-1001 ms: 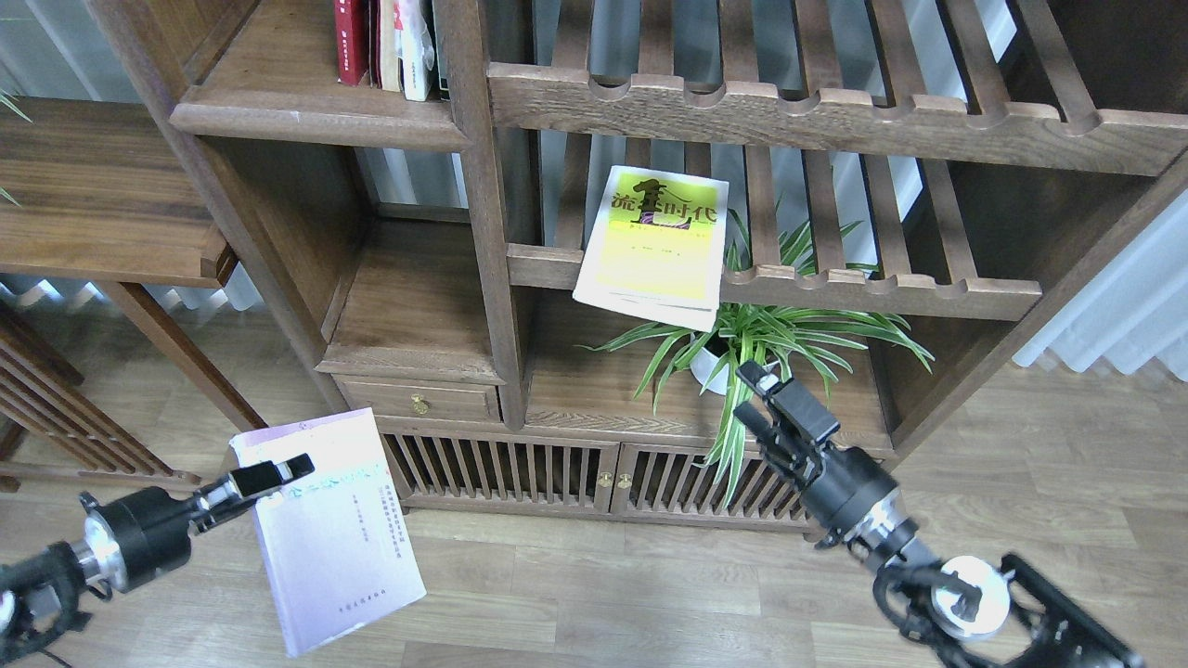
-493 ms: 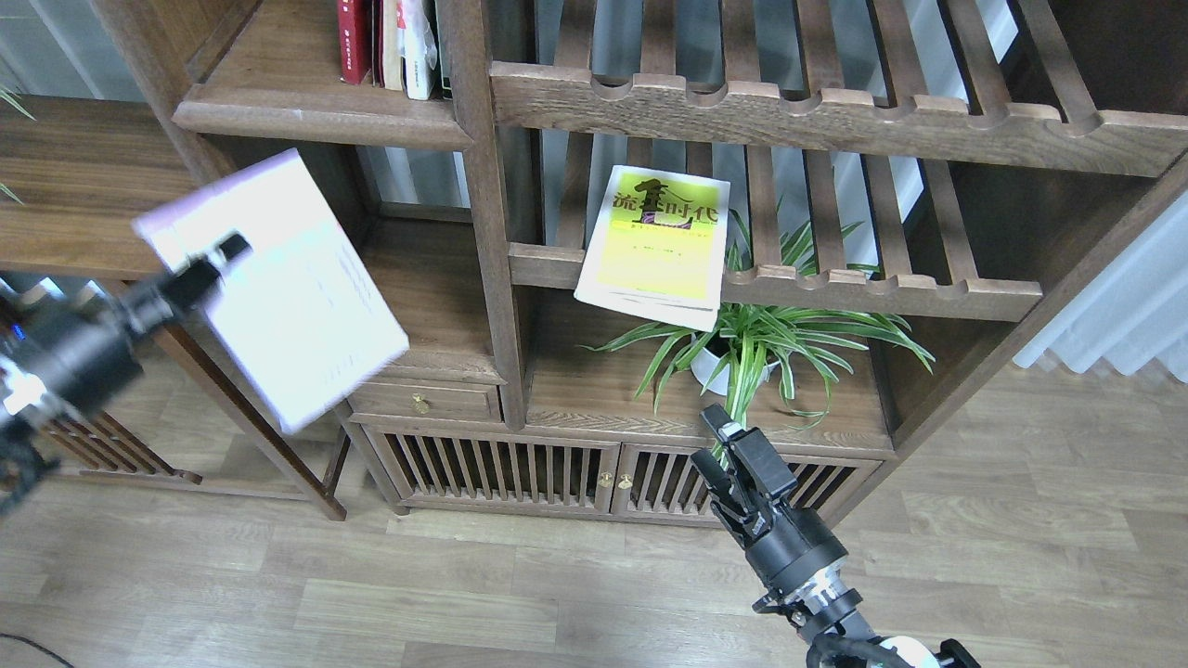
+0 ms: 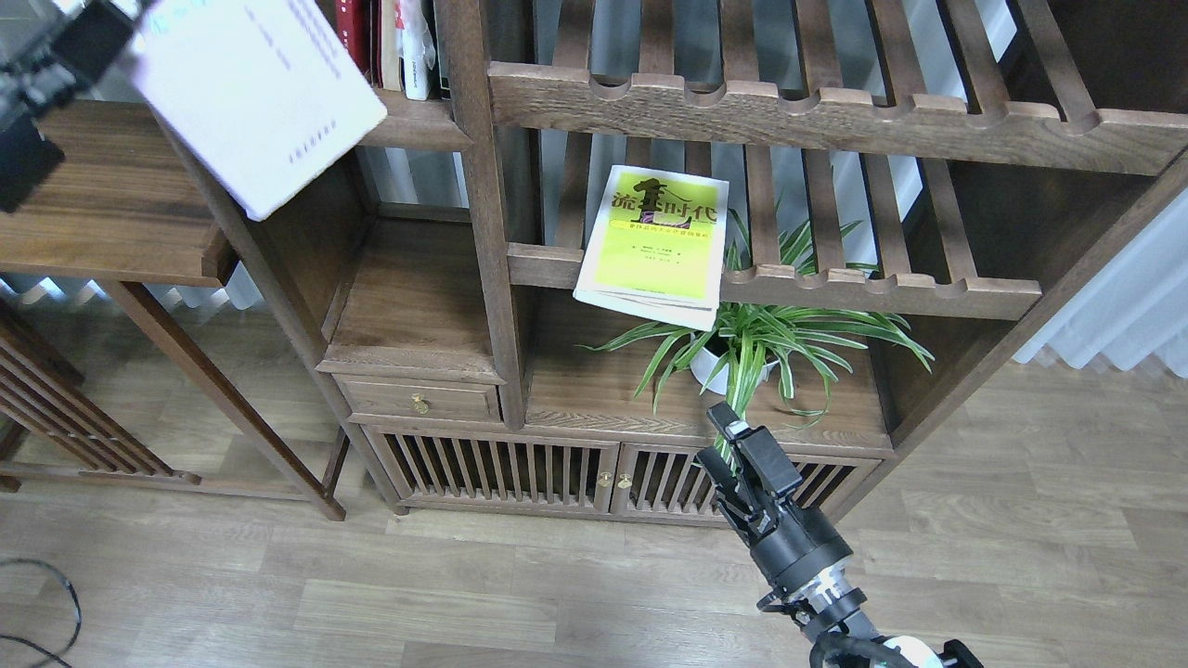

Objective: Organize books on shelf
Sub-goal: 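Push the white book onto the top-left shelf with the left gripper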

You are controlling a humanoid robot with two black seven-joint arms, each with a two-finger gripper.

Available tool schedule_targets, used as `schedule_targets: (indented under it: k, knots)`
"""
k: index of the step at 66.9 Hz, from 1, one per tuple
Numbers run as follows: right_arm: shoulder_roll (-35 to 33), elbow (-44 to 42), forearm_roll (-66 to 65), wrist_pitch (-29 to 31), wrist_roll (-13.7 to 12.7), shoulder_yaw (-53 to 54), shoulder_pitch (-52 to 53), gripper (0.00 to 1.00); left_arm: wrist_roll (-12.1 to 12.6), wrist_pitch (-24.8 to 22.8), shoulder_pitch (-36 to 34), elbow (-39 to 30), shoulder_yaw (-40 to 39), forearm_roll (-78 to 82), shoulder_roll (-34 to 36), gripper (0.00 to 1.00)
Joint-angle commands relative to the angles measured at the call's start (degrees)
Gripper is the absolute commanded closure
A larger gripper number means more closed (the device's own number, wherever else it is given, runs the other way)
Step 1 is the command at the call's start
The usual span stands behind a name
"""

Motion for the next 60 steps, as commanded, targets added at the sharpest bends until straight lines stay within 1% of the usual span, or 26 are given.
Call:
schedule_targets:
  k: [1,14,21,32,34,48,60]
  knots:
    - [0.0,0.4,0.1,0.0,0.0,0.0,0.0,0.01,0.0,0.0,-4.7,2.3,1.5,3.3,0.7,0.97]
    - [0.0,0.7,0.2,0.0,0.0,0.6,0.0,0.01,0.0,0.0,-7.9,3.6,4.1,4.5,1.5,0.97]
    - [0.0,0.8,0.2,0.0,0.0,0.7,0.0,0.01,0.0,0.0,-10.5,6.6,7.2,6.1,1.8,0.97]
    - [0.0,1.1,0.2,0.3,0.0,0.9,0.0,0.01,0.0,0.0,-15.8,9.1,8.9,7.3,4.0,0.96]
    - [0.0,1.1,0.2,1.0,0.0,0.9,0.0,0.01,0.0,0.0,-18.4,10.8,9.8,7.0,5.2,0.96]
    - [0.0,1.1,0.2,1.2,-0.1,0.9,0.0,0.01,0.0,0.0,-22.4,13.9,11.3,6.8,6.6,0.96]
    - [0.0,1.1,0.3,1.2,0.0,0.9,0.0,0.01,0.0,0.0,-25.9,19.0,14.6,6.9,6.4,0.96]
